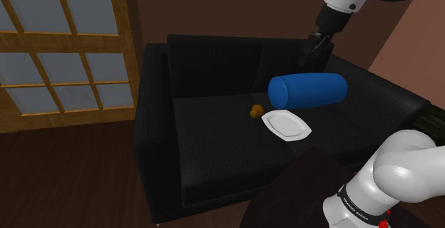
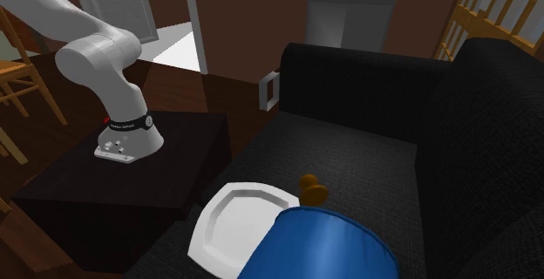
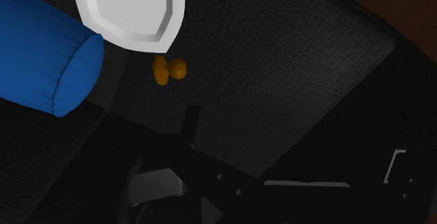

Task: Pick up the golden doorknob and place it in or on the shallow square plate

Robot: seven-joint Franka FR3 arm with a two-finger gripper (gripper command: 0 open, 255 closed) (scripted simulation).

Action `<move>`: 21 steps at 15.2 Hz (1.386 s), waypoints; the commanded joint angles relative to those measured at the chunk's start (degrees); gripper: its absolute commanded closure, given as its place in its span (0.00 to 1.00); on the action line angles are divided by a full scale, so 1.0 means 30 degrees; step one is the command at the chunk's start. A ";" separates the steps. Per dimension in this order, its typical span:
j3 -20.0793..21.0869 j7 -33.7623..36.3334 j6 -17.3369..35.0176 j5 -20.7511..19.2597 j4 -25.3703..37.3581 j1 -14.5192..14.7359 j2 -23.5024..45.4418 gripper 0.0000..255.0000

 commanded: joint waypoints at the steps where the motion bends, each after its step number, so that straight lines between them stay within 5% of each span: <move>1: 0.0000 0.0000 0.0000 0.0000 0.0000 0.0000 0.0000 0.00; 21: -0.2473 -0.1619 0.6642 -0.0442 0.2478 -0.1546 1.2497 0.00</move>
